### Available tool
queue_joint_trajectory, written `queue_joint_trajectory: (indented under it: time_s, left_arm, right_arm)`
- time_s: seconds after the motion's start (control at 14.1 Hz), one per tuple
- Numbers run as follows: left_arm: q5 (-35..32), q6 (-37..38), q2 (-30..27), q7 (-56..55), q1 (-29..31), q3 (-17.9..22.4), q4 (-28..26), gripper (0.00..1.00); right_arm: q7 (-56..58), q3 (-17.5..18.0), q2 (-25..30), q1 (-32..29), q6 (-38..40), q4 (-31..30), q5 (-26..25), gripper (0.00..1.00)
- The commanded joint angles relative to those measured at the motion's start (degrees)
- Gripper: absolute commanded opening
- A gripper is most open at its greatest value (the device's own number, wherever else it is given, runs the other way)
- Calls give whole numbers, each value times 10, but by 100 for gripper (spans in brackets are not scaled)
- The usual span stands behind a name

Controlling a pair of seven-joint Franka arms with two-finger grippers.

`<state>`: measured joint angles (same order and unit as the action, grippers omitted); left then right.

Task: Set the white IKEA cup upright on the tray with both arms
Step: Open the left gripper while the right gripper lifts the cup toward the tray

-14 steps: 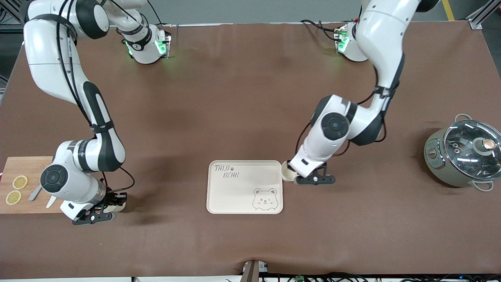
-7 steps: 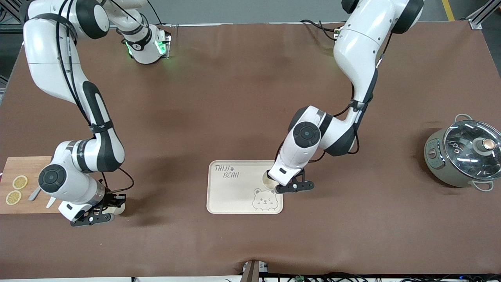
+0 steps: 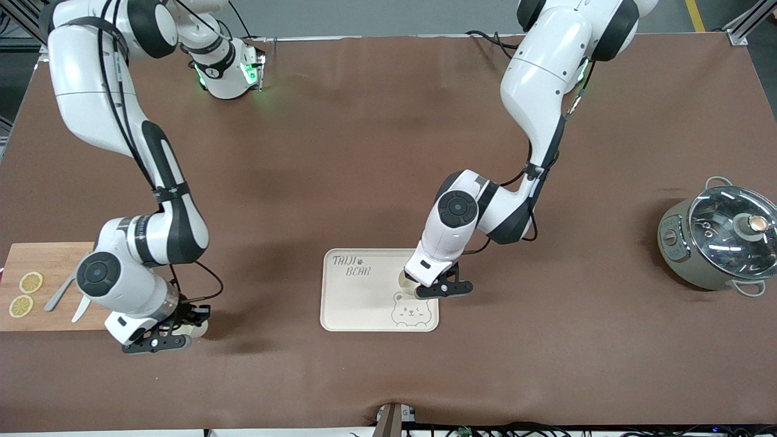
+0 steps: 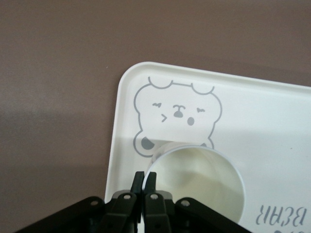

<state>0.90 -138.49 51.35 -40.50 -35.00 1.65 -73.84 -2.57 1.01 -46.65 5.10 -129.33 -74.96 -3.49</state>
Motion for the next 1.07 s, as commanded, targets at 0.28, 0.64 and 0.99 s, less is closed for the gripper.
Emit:
queue_joint_trajectory:
  time_s: [0.28, 0.64, 0.99]
  left_arm:
    - [-12, -12, 14, -42, -22, 29, 15, 100]
    - [-10, 65, -19, -34, -17, 41, 21, 100]
    - [22, 235, -98, 121, 55, 39, 60, 100]
  right_arm:
    - [-137, 0, 9, 66, 17, 11, -6, 0]
    - [-192, 0, 4, 112, 28, 41, -6, 0]
    - [-207, 0, 5, 163, 43, 52, -6, 0]
